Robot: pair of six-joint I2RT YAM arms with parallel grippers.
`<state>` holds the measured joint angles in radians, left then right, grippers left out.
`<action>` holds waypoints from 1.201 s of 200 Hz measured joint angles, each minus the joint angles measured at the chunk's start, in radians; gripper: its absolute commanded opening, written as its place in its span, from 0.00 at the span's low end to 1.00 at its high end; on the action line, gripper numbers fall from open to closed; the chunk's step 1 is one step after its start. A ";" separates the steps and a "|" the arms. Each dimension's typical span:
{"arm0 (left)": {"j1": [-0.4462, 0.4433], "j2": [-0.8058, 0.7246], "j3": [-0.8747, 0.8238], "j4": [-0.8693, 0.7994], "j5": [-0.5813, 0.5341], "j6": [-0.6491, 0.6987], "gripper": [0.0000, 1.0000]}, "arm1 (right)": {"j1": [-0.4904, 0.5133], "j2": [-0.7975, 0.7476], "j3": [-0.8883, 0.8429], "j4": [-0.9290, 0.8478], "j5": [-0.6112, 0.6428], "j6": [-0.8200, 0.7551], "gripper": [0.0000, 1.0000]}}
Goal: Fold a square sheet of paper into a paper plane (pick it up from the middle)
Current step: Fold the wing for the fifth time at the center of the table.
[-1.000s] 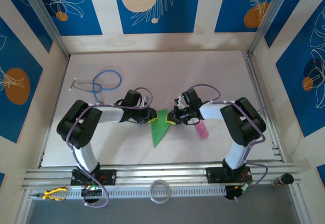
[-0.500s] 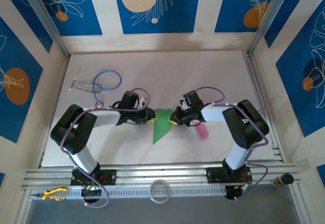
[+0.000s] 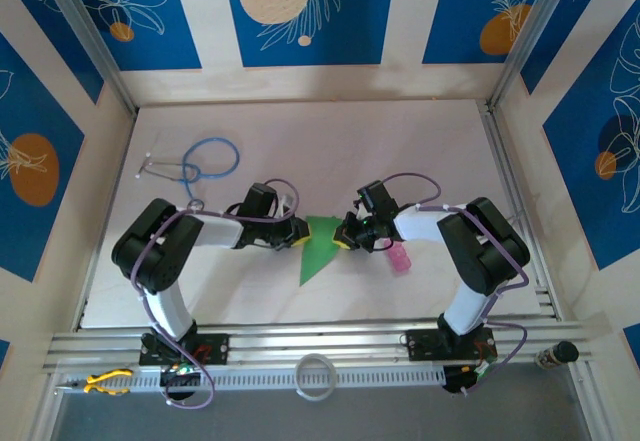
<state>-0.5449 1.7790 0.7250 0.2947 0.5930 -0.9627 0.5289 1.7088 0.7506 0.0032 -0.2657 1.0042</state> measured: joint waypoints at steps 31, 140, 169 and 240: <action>0.000 0.011 -0.001 -0.001 -0.002 0.003 0.16 | 0.000 0.000 0.000 0.008 -0.008 -0.003 0.12; 0.000 0.014 -0.002 -0.003 0.002 0.030 0.15 | -0.010 0.000 0.029 0.031 -0.079 -0.086 0.23; 0.000 0.014 -0.002 -0.003 0.002 0.037 0.15 | -0.023 0.002 0.043 0.031 -0.083 -0.110 0.23; 0.000 0.017 -0.002 0.002 0.005 0.037 0.15 | -0.044 0.039 0.070 0.016 -0.108 -0.167 0.23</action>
<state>-0.5446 1.7958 0.7235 0.2970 0.5983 -0.9260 0.4850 1.7481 0.8204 0.0193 -0.3737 0.8371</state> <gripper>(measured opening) 0.149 0.233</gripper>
